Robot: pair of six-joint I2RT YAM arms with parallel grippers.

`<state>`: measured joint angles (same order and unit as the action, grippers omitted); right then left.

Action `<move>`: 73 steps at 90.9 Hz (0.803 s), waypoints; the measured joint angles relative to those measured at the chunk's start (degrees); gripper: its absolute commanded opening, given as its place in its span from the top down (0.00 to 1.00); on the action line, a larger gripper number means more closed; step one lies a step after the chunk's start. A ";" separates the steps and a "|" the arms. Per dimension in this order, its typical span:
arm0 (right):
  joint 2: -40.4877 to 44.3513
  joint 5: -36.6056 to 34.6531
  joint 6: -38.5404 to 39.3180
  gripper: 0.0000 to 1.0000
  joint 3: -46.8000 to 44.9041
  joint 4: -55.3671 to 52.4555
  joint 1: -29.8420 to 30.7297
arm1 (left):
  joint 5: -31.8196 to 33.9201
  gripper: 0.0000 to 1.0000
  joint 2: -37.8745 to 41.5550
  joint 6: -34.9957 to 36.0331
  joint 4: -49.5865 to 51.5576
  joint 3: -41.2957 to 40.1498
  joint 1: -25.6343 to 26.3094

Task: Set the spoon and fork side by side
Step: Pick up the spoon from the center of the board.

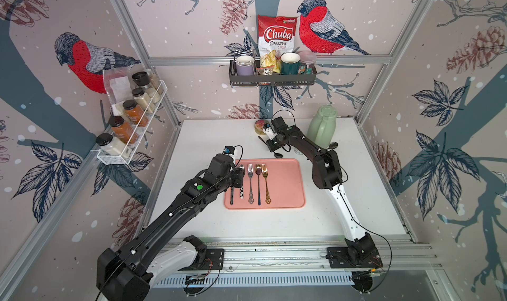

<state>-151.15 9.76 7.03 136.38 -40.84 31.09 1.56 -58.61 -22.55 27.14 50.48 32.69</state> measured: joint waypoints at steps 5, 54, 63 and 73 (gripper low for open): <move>0.26 -0.02 0.50 0.97 -0.13 -0.42 0.00 | -0.02 0.63 -0.11 -0.02 0.02 0.04 0.00; 15.65 -1.75 7.91 1.00 -5.20 -6.43 0.76 | -1.86 0.53 -2.64 -1.53 3.26 6.40 -0.44; 22.97 -1.40 9.79 1.00 -13.42 -5.81 2.71 | -6.10 0.53 -4.15 -2.58 4.68 9.03 -3.21; 32.79 -0.76 13.03 1.00 -27.19 -3.50 6.93 | -13.84 0.53 -5.03 -4.96 6.73 10.54 -11.04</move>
<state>-118.37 8.99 20.05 109.19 -44.34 38.02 -12.27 -63.64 -27.51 33.87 61.01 21.65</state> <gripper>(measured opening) 0.049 0.472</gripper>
